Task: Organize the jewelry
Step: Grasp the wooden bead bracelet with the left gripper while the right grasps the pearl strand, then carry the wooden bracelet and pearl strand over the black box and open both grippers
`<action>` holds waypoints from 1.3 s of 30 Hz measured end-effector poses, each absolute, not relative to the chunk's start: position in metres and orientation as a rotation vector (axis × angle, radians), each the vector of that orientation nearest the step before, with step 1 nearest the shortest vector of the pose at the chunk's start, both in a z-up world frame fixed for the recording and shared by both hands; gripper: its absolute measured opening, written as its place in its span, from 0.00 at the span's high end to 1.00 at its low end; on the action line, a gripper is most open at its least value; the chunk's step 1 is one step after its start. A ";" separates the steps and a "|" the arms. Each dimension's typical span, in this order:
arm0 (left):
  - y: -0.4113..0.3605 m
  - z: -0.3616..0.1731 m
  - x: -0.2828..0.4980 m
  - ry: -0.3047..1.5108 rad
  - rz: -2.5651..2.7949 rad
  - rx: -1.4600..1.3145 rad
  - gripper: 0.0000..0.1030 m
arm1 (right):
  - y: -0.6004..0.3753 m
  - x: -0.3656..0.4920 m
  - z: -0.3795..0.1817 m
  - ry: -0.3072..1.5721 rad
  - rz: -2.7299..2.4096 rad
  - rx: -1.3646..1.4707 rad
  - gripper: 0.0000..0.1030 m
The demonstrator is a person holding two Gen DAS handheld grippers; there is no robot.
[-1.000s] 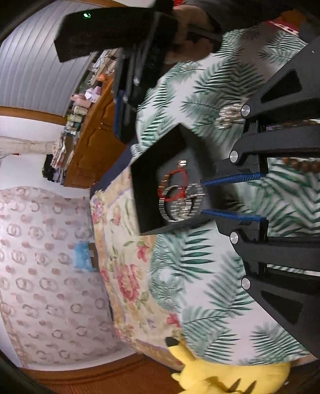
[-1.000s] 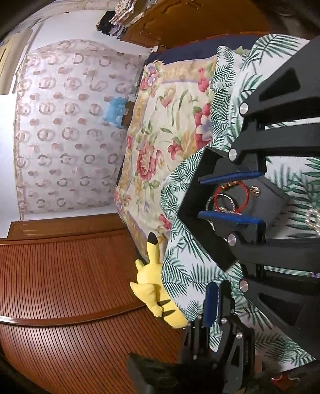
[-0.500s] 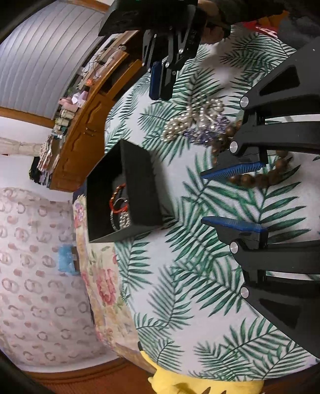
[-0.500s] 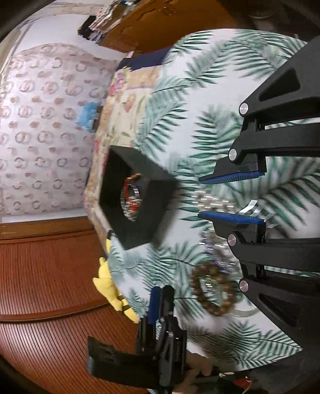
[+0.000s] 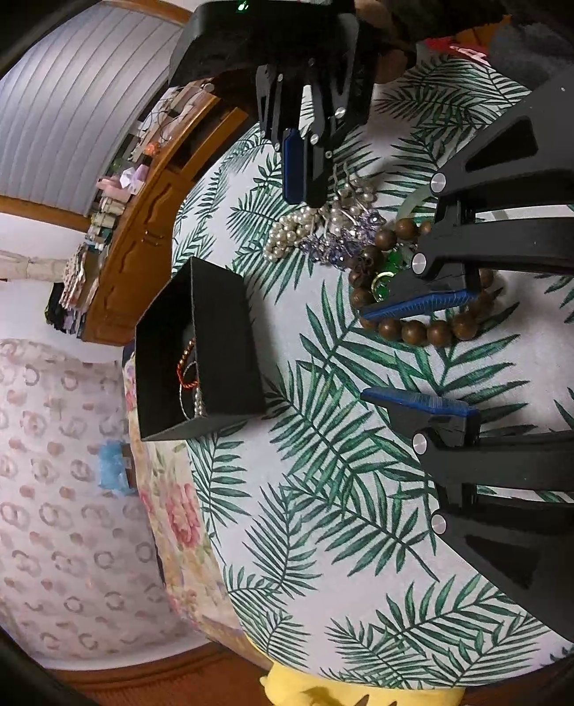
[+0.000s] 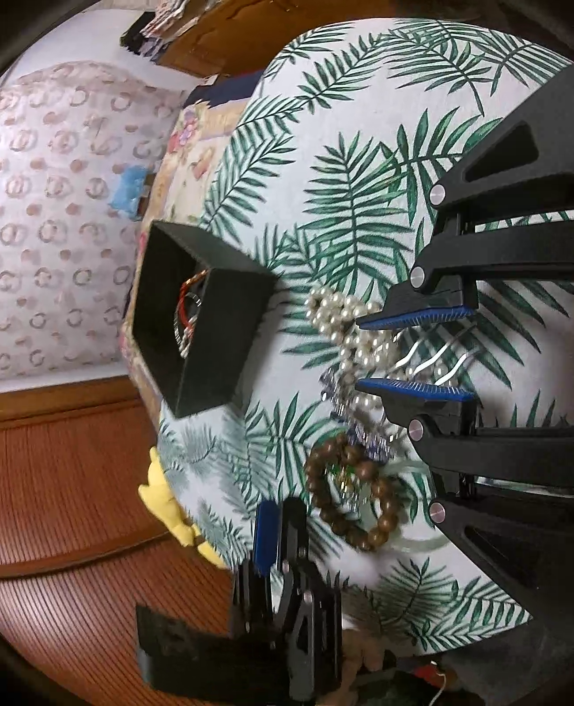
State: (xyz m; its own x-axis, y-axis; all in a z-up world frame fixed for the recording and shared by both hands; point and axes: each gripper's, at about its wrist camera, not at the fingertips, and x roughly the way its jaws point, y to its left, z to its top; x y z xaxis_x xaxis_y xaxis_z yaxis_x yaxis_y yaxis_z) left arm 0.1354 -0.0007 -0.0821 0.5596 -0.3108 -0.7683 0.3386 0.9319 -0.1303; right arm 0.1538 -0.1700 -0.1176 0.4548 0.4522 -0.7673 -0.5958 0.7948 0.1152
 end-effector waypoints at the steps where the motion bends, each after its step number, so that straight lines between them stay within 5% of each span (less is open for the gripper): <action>1: 0.000 -0.083 0.135 0.902 -0.384 0.030 0.72 | -0.170 0.155 -0.119 0.894 0.651 -0.177 0.77; 3: 0.001 -0.084 0.135 0.907 -0.387 0.027 0.72 | -0.171 0.155 -0.119 0.899 0.665 -0.169 0.87; 18: -0.011 -0.098 0.139 0.946 -0.430 0.053 0.72 | -0.188 0.156 -0.091 0.777 0.607 -0.127 0.88; 22: -0.013 -0.099 0.141 0.945 -0.432 0.049 0.87 | -0.188 0.154 -0.083 0.761 0.626 -0.118 0.88; 39: 0.001 -0.074 0.133 0.839 -0.388 0.004 0.88 | -0.204 0.156 -0.060 0.707 0.593 -0.058 0.88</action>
State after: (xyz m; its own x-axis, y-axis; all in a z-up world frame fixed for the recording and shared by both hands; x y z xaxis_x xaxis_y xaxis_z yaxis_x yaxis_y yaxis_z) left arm 0.1326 0.0007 -0.0738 0.6019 -0.3336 -0.7255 0.3368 0.9298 -0.1481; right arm 0.1564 -0.2044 -0.0598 0.6038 0.4932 -0.6262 -0.5313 0.8347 0.1451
